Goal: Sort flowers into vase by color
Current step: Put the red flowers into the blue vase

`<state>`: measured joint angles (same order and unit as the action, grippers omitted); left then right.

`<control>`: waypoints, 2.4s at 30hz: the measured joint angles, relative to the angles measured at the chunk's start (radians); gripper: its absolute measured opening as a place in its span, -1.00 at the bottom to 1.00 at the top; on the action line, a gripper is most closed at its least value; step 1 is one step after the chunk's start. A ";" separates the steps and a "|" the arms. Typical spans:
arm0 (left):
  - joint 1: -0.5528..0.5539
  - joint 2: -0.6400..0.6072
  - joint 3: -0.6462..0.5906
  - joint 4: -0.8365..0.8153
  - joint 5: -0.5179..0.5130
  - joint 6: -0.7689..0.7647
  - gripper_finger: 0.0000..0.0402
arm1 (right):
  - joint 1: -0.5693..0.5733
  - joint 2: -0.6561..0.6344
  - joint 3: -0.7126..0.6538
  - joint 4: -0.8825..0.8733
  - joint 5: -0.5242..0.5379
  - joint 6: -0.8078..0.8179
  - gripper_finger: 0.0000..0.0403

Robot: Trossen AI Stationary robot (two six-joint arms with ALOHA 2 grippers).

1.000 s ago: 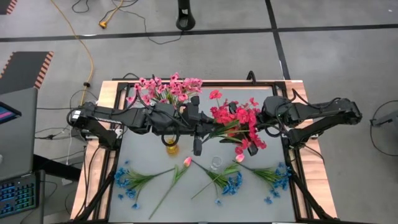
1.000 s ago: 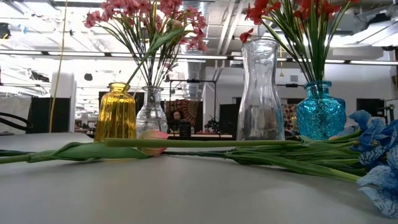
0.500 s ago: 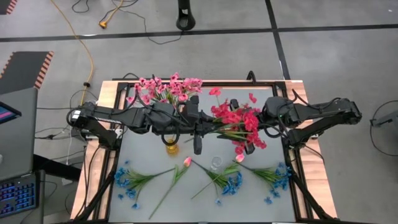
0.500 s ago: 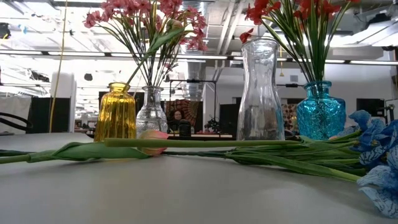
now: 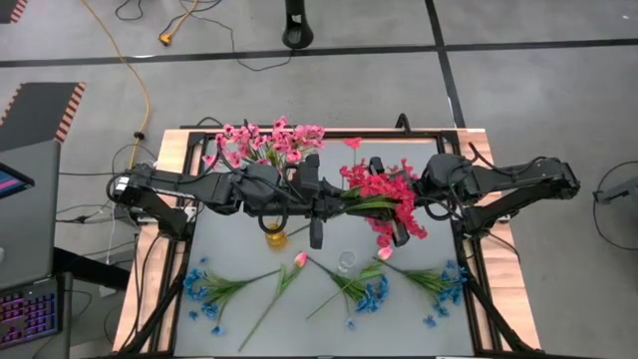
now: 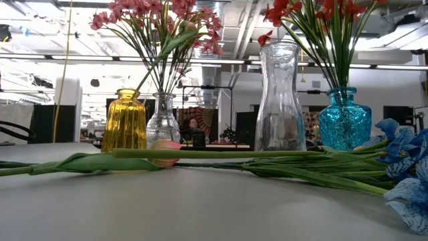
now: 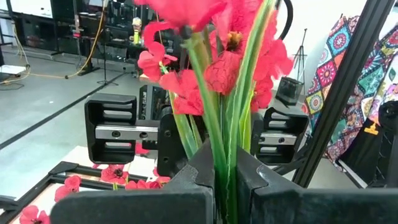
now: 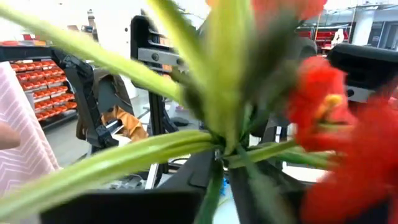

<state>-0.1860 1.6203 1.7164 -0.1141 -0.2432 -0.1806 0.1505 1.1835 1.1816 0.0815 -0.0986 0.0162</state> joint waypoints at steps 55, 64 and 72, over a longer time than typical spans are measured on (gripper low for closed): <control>-0.002 -0.064 -0.002 -0.288 0.097 0.150 -0.27 | 0.000 -0.595 0.002 -0.753 0.233 0.108 -0.89; 0.017 -0.064 -0.002 -0.242 0.046 0.149 -0.27 | 0.000 -0.606 0.002 -0.678 0.232 0.114 -0.89; 0.082 -0.034 0.000 -0.112 0.063 0.061 -0.27 | 0.000 -0.524 0.002 -0.623 0.232 0.104 -0.88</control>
<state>-0.1038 1.5860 1.7164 -0.2259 -0.1800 -0.1193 0.1501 0.6591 1.1831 -0.5410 0.1332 0.1199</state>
